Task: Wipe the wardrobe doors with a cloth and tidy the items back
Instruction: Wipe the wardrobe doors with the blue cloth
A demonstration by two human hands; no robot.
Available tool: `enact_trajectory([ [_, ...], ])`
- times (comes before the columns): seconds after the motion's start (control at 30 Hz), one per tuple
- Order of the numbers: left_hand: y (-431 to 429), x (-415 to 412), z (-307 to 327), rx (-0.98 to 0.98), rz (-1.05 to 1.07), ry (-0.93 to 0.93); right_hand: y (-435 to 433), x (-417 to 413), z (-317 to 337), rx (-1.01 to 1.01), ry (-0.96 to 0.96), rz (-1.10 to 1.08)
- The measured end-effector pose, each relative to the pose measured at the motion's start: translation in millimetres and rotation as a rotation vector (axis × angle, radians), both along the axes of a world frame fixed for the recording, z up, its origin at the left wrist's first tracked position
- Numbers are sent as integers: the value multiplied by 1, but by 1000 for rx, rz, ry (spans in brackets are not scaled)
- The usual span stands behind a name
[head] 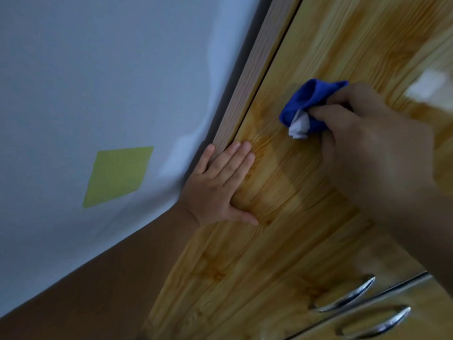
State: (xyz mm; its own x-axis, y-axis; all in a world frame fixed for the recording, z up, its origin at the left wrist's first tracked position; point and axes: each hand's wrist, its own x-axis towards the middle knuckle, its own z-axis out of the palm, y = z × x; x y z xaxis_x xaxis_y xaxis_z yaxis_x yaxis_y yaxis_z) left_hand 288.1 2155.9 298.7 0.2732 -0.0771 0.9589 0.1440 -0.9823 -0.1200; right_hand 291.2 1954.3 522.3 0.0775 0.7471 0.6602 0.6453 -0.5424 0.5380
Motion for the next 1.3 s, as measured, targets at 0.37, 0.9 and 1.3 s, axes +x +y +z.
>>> enact_trajectory([
  [0.37,-1,-4,2,1,44,4,-28,-13,-107,-86,173,-23],
  [0.9,-2,-5,-1,-22,91,56,-75,-3,18,136,-120,-89],
  [1.3,-1,-6,-2,-1,116,95,-82,-15,-80,15,196,-174],
])
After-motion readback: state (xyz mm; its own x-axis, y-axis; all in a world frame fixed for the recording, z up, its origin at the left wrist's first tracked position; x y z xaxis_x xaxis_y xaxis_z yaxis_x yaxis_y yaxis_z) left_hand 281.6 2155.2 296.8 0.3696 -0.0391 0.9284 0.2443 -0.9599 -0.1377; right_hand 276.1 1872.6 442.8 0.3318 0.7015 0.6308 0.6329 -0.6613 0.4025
